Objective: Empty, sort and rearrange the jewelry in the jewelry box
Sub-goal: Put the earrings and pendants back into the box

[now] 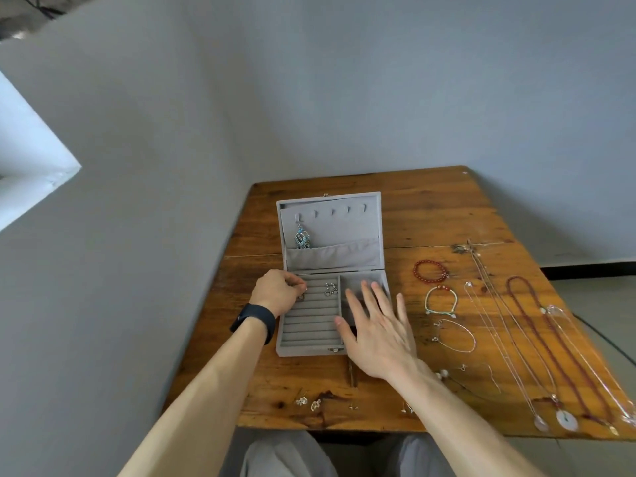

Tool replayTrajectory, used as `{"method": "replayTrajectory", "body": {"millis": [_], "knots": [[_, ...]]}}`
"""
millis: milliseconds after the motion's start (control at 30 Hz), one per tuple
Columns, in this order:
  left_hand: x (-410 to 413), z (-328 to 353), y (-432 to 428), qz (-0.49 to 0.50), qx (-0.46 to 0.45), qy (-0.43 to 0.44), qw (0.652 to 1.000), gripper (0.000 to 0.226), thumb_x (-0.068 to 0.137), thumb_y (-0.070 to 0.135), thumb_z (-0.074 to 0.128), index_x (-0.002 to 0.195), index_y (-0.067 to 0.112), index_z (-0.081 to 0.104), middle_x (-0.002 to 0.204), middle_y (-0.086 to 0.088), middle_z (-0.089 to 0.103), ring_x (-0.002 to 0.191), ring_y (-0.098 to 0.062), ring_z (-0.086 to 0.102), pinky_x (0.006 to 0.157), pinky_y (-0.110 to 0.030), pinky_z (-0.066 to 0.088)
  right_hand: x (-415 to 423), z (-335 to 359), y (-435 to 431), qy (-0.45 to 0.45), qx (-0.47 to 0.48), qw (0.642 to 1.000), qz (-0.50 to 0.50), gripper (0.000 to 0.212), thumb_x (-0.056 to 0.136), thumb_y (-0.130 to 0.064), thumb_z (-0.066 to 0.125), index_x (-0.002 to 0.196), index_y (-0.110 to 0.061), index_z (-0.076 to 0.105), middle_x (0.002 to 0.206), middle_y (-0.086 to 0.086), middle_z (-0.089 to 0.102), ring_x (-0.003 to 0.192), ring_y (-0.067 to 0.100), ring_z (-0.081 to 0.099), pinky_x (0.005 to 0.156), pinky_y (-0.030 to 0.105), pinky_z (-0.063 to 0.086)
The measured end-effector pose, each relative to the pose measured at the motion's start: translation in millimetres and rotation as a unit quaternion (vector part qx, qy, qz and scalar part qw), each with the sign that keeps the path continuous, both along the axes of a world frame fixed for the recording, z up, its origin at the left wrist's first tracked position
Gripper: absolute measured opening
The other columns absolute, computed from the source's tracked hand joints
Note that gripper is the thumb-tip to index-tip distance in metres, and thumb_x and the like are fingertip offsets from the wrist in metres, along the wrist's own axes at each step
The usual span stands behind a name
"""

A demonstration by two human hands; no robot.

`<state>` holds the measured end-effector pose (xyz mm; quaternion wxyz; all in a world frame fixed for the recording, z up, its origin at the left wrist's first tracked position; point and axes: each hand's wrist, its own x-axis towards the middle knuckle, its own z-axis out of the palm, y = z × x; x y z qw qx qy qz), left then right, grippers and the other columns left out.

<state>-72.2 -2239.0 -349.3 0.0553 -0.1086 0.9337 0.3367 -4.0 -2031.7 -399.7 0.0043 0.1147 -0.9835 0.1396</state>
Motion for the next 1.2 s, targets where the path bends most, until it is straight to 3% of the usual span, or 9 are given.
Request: {"method": "replayTrajectory", "body": {"millis": [167, 333, 567, 800, 1000, 1100, 1200], "knots": [[-2, 0, 7, 0.025, -0.010, -0.004, 1.000, 0.021, 0.092, 0.029, 0.068, 0.072, 0.033, 0.066, 0.073, 0.016, 0.067, 0.075, -0.002, 0.061, 0.059, -0.017, 0.042, 0, -2, -1, 0.002, -0.012, 1.000, -0.001, 0.080, 0.093, -0.069, -0.003, 0.160, -0.027, 0.011, 0.168, 0.006, 0.001, 0.154, 0.021, -0.012, 0.120, 0.053, -0.014], [0, 0, 13, 0.037, -0.030, 0.012, 0.999, 0.011, 0.091, 0.027, 0.065, 0.082, 0.032, 0.068, 0.089, 0.006, 0.073, 0.088, -0.016, 0.066, 0.081, -0.033, 0.057, 1, -2, 0, 0.008, -0.014, 1.000, -0.002, 0.079, 0.094, -0.068, -0.001, 0.160, -0.026, 0.014, 0.168, 0.007, 0.003, 0.154, 0.022, -0.010, 0.120, 0.053, -0.014], [4, -7, 17, 0.061, -0.048, 0.064, 0.995, 0.013, 0.092, 0.023, 0.062, 0.088, 0.034, 0.065, 0.079, 0.016, 0.054, 0.070, -0.006, 0.050, 0.068, -0.025, 0.044, 0, 0, 0, 0.006, -0.016, 1.000, 0.010, 0.075, 0.096, -0.066, 0.000, 0.159, -0.029, 0.013, 0.168, 0.005, 0.004, 0.155, 0.021, -0.007, 0.120, 0.054, -0.013], [9, -5, 20, 0.057, -0.064, 0.065, 0.994, 0.012, 0.093, 0.024, 0.059, 0.097, 0.030, 0.068, 0.097, 0.003, 0.064, 0.086, -0.019, 0.059, 0.071, -0.029, 0.049, 1, 0, 0, -0.003, -0.015, 1.000, 0.010, 0.073, 0.097, -0.065, 0.002, 0.159, -0.030, 0.014, 0.168, 0.004, 0.004, 0.155, 0.020, -0.005, 0.120, 0.054, -0.013], [12, 4, 16, 0.023, -0.053, 0.040, 0.998, 0.020, 0.097, 0.032, 0.051, 0.104, 0.028, 0.070, 0.105, -0.003, 0.071, 0.096, -0.024, 0.065, 0.087, -0.040, 0.056, 1, 0, 0, 0.000, -0.017, 1.000, 0.007, 0.078, 0.093, -0.067, -0.004, 0.159, -0.030, 0.015, 0.168, 0.003, 0.006, 0.155, 0.019, -0.003, 0.121, 0.054, -0.010], [24, 9, 10, -0.007, -0.052, 0.046, 0.998, 0.025, 0.098, 0.032, 0.050, 0.117, 0.032, 0.067, 0.118, -0.004, 0.063, 0.100, -0.021, 0.061, 0.088, -0.034, 0.053, 2, 0, 2, 0.000, -0.019, 1.000, 0.008, 0.082, 0.091, -0.069, -0.007, 0.159, -0.031, 0.016, 0.168, 0.002, 0.008, 0.155, 0.018, -0.002, 0.121, 0.053, -0.010], [56, 7, 3, -0.015, -0.038, 0.117, 0.992, 0.030, 0.099, 0.032, 0.052, 0.128, 0.033, 0.059, 0.126, -0.001, 0.057, 0.108, -0.016, 0.056, 0.085, -0.029, 0.048, 1, 1, 2, 0.002, -0.011, 1.000, 0.012, 0.078, 0.094, -0.068, -0.004, 0.159, -0.030, 0.016, 0.168, 0.001, 0.008, 0.155, 0.018, -0.003, 0.121, 0.052, -0.010]]}}
